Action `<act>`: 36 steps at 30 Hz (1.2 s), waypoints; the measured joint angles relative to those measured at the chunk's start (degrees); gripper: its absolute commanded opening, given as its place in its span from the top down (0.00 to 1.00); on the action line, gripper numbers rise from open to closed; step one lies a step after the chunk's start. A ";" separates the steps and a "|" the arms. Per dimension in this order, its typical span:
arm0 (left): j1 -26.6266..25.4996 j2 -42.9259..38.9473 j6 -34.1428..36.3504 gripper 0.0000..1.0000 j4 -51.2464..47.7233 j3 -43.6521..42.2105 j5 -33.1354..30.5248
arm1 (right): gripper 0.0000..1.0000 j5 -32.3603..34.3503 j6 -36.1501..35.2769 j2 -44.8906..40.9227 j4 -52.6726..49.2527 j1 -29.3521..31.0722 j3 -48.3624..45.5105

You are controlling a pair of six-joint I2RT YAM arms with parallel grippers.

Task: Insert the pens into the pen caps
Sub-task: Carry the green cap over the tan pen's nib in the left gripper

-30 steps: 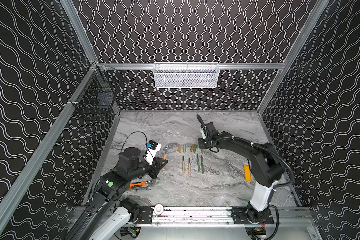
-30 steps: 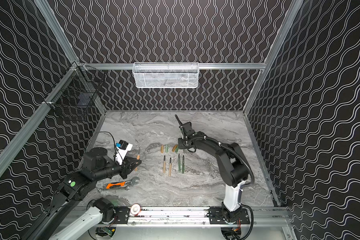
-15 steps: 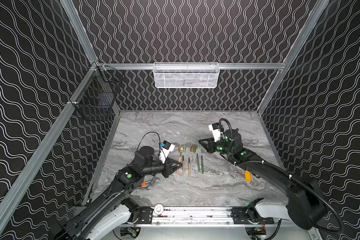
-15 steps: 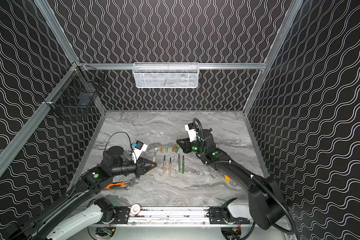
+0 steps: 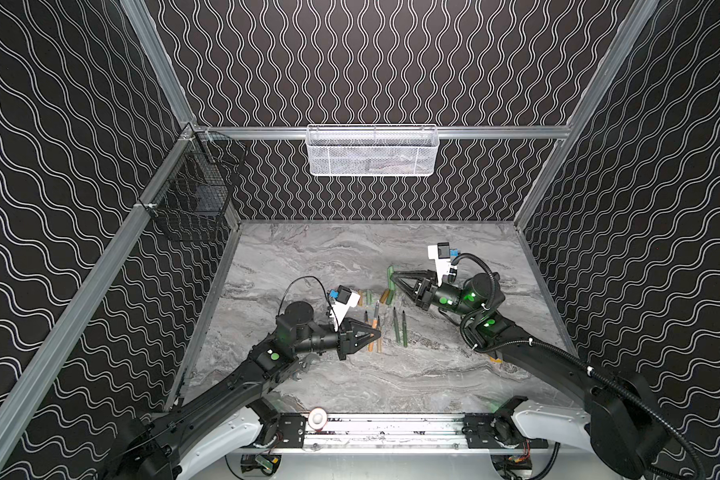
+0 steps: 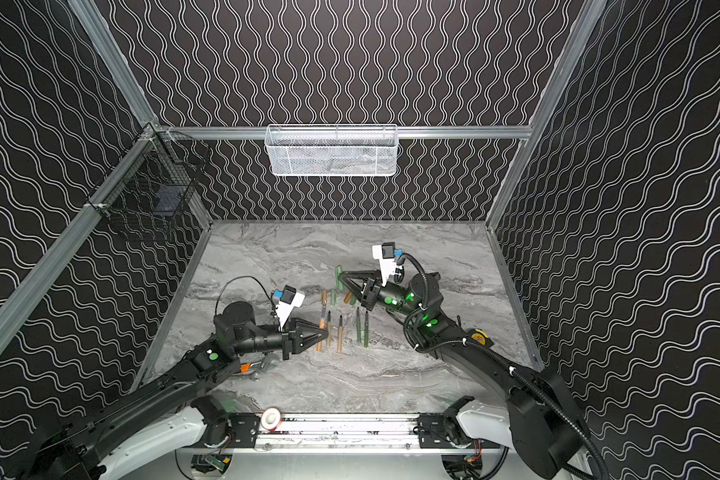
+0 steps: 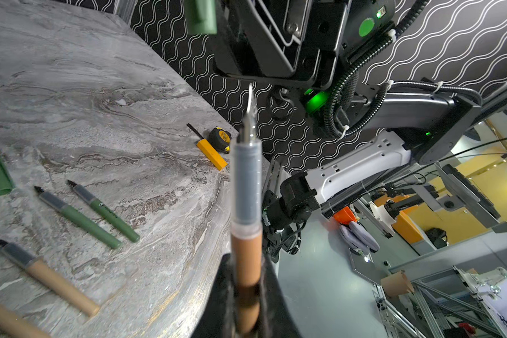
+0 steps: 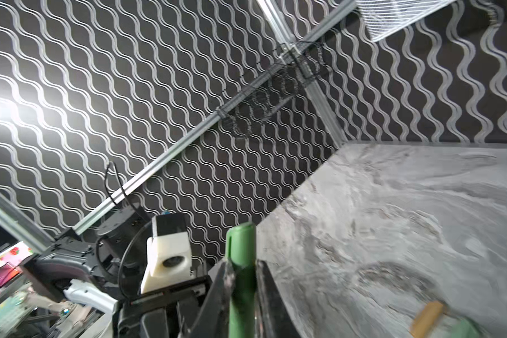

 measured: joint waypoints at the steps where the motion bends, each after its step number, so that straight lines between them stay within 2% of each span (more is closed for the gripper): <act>1: -0.35 -0.70 0.02 1.00 0.33 -0.17 -0.04 | 0.82 0.15 0.59 0.74 1.57 0.70 0.13; 13: -0.90 -5.99 0.96 1.00 0.42 -0.87 -1.51 | 0.82 1.05 2.99 3.50 12.33 7.78 1.60; 36: -0.90 -8.76 1.14 1.00 0.48 -1.44 -1.51 | 0.82 0.46 2.60 4.04 13.00 9.90 1.07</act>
